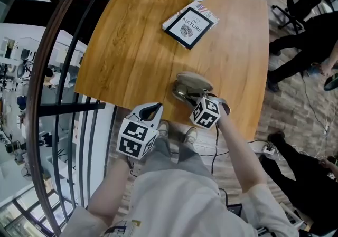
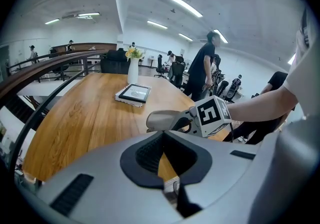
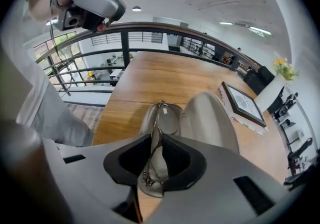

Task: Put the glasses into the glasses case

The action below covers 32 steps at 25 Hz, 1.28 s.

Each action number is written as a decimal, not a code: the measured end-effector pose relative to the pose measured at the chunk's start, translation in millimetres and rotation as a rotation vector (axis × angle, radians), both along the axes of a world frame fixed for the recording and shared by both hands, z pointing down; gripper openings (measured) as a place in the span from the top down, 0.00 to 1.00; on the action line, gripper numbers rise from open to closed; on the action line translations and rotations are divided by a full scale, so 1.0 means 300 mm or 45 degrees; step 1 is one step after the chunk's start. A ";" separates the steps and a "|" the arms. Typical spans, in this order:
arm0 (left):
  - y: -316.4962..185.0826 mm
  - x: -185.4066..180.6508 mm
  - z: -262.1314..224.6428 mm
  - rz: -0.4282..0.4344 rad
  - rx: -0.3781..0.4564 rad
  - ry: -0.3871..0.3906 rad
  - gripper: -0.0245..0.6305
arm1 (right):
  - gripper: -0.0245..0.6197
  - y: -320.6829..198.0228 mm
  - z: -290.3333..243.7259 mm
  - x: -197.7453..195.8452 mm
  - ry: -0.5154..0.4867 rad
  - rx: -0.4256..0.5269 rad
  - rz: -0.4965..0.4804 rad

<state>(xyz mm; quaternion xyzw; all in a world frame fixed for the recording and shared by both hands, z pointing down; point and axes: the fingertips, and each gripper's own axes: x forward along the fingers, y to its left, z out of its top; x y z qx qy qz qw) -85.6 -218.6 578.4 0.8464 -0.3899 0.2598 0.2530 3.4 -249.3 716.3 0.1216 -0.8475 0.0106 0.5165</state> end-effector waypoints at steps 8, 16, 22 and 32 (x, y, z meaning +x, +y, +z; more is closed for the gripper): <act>0.012 -0.012 0.005 0.004 -0.010 0.001 0.94 | 0.81 -0.008 -0.007 0.024 0.009 0.022 0.086; -0.022 -0.011 -0.063 0.006 0.058 -0.005 0.94 | 0.83 -0.068 -0.180 0.068 -0.146 0.051 0.349; -0.080 -0.024 -0.223 -0.001 0.175 -0.008 0.94 | 0.86 -0.120 -0.454 0.101 -0.345 0.157 0.526; -0.150 0.031 -0.584 0.041 0.465 -0.005 0.94 | 0.90 -0.127 -1.008 0.154 -0.718 0.422 0.630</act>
